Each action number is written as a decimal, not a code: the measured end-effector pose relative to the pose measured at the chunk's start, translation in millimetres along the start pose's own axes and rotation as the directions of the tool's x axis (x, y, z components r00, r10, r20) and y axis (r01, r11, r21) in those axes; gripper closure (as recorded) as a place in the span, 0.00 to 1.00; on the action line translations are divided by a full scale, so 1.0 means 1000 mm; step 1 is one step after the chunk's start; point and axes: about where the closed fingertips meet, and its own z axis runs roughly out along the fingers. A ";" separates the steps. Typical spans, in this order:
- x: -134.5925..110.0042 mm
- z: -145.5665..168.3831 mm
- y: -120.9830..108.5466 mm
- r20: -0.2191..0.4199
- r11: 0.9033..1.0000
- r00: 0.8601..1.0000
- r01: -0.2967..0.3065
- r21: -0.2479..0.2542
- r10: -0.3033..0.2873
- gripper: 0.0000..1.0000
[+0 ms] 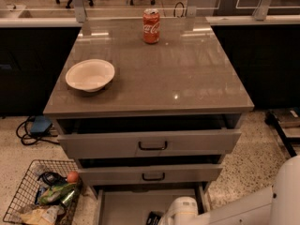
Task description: Pick rxbar blueberry from bottom drawer and place on counter
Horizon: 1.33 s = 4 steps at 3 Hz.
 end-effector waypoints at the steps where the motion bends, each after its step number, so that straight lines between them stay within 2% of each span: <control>1: -0.006 0.026 -0.007 0.051 1.000 0.999 0.017 -0.008 -0.016 0.00; 2: -0.012 0.047 -0.015 0.071 1.000 0.997 0.026 0.003 -0.026 0.00; 3: -0.018 0.062 -0.021 0.063 0.999 0.998 0.026 0.029 -0.027 0.00; 4: -0.022 0.079 -0.029 0.028 0.998 0.999 0.030 0.055 -0.032 0.00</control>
Offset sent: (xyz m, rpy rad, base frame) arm 0.0362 0.0223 -0.0634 0.0617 -0.0776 0.0171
